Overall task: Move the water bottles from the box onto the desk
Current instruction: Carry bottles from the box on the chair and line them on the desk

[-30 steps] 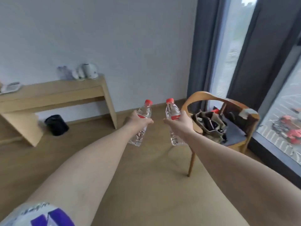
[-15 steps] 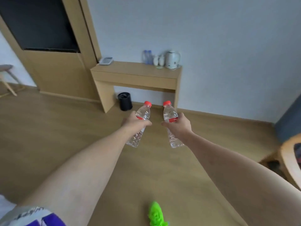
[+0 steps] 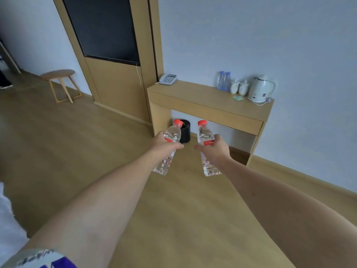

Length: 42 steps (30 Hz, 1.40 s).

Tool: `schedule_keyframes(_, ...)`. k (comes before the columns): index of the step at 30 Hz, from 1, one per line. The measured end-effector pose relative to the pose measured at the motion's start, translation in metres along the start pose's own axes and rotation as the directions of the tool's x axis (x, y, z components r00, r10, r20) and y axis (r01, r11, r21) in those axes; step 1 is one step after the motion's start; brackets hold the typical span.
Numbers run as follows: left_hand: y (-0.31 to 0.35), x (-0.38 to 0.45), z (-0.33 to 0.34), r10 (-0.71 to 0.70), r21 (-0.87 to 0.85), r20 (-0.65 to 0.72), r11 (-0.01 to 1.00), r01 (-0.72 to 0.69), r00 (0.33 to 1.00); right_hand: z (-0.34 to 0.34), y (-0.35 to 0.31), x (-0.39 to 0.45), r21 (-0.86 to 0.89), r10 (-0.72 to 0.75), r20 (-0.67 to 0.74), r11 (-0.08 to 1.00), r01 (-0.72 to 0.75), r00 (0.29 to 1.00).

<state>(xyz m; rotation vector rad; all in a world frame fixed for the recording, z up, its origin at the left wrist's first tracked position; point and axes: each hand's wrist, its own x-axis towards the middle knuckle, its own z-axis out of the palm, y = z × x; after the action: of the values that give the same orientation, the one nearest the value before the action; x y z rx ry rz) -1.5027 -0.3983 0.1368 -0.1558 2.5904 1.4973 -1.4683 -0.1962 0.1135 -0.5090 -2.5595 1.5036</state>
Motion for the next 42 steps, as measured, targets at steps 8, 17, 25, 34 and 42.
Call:
schedule_keyframes(8, 0.009, 0.163, 0.012, 0.0, -0.009, 0.054, 1.0, 0.0, 0.999, 0.045, -0.006, 0.145, -0.003, 0.038, -0.014, 0.999, -0.038, 0.999)
schedule_keyframes(17, 0.086, 0.373, -0.002, 0.074, 0.061, 0.135, 0.995, -0.082, 0.988, 0.071, -0.06, 0.329, 0.031, 0.06, -0.105, 0.998, -0.057, 0.993)
schedule_keyframes(25, 0.11, 0.516, 0.029, 0.056, 0.074, 0.242, 0.994, -0.076, 0.969, 0.095, -0.074, 0.467, 0.125, 0.163, -0.063, 0.98, -0.154, 0.985)
schedule_keyframes(34, 0.147, 0.704, 0.06, 0.078, 0.116, 0.205, 0.988, -0.103, 0.976, 0.12, -0.071, 0.662, 0.273, 0.163, -0.041, 0.951, -0.146, 0.986)
schedule_keyframes(42, 0.202, 0.85, 0.082, 0.071, 0.147, 0.175, 0.984, -0.098, 0.982, 0.123, -0.094, 0.824, 0.258, 0.182, -0.004, 0.95, -0.175, 0.983)
